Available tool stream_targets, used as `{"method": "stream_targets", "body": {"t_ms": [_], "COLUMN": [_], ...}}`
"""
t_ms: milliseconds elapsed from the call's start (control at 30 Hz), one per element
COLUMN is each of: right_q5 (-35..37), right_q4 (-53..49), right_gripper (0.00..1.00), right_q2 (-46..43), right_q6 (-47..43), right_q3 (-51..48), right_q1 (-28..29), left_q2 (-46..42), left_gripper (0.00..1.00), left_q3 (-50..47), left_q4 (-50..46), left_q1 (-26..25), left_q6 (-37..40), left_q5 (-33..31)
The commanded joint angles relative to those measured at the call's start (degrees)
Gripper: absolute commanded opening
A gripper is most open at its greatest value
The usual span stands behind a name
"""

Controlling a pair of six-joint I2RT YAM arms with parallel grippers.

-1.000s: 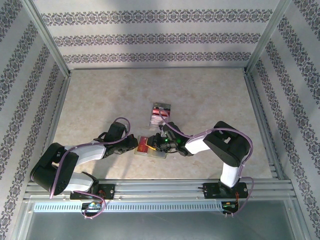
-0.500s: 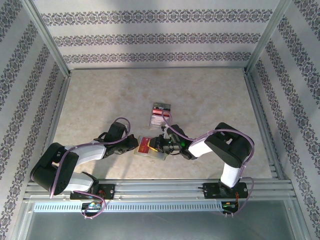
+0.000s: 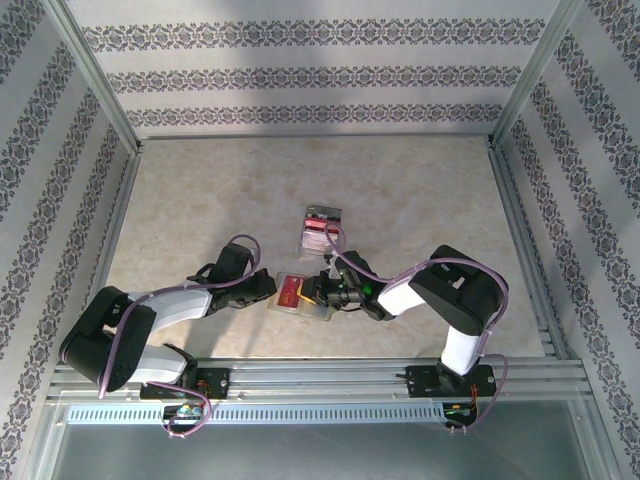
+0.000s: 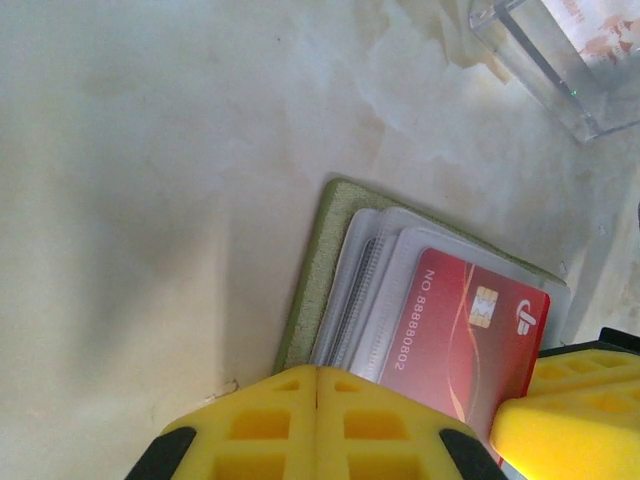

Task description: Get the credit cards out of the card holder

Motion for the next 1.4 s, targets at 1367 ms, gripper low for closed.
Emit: {"method": "stream_targets", "body": {"t_ms": [1367], "right_q5": [-1.49], "right_q4": [4.21], "right_gripper": [0.17], "right_q2": [-1.24], "right_q6": [1.32], "right_q3": [-2.20], "right_q1": [-1.37], "left_q2": [6.49], "left_gripper": [0.00], "left_q3": [2.35], "left_q4": [-5.12], "left_q1": [-1.13], "left_q6": [2.87], "left_q5": [-0.96]}}
